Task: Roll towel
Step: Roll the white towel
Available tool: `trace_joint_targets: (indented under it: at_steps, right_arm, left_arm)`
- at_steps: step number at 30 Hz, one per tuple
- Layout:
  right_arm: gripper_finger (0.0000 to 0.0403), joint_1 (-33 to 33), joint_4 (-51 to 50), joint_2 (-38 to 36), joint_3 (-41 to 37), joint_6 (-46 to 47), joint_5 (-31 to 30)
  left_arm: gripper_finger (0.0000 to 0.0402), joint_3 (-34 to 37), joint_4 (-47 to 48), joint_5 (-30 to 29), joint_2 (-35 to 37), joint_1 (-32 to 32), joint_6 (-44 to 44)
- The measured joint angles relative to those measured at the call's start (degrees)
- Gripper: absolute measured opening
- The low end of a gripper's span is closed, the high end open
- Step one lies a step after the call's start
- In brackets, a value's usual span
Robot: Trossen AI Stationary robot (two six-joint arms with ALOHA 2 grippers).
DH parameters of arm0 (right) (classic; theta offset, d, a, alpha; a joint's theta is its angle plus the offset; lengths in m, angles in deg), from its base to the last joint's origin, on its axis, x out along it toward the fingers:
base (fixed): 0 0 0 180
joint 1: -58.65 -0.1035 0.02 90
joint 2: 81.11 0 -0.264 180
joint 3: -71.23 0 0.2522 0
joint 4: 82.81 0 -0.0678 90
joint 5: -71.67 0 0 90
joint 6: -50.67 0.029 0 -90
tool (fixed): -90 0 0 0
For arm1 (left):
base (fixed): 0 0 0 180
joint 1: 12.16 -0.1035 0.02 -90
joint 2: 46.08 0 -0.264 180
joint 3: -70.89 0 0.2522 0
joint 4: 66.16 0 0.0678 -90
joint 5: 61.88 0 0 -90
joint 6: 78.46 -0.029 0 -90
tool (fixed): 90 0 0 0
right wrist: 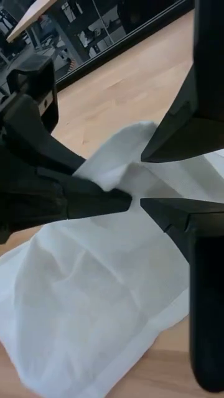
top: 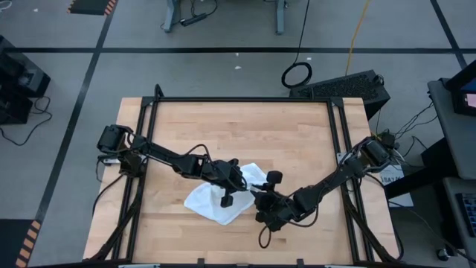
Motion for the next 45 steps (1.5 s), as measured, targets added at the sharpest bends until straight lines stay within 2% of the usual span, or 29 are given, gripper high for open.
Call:
trace_joint_targets:
  at_steps: [7, 15, 25, 29, 38, 45]
  right_arm:
    - [0.0086, 0.20, 1.67, 0.00, 0.00, -2.26, 0.37]
    - [0.0006, 0.31, 2.49, 0.00, 0.00, -2.35, 1.57]
    - [0.0001, -0.48, 0.87, 0.00, 0.04, 0.12, 1.20]
    - [0.0001, -1.19, -0.10, 0.00, 0.04, 0.82, -0.33]
    - [0.0000, -2.15, -1.66, -0.28, 0.04, 2.54, -1.86]
    - [0.0000, -2.15, -1.62, -0.31, 0.04, 2.38, -1.86]
  left_arm:
    - [0.0010, 0.00, 0.00, 0.02, 0.00, 0.06, -0.85]
    - [0.0017, 0.00, 0.00, 0.02, 0.00, 0.05, -1.35]
    - [0.0022, 0.00, 0.15, -1.61, 0.00, 2.36, -4.19]
    - [0.0038, 0.00, 0.22, -3.88, 0.00, 2.97, -4.23]
    - [0.0094, 0.00, 0.45, -4.17, 0.00, 2.95, -4.37]
    - [0.0098, 0.00, 2.67, -3.55, 0.00, 3.08, -5.51]
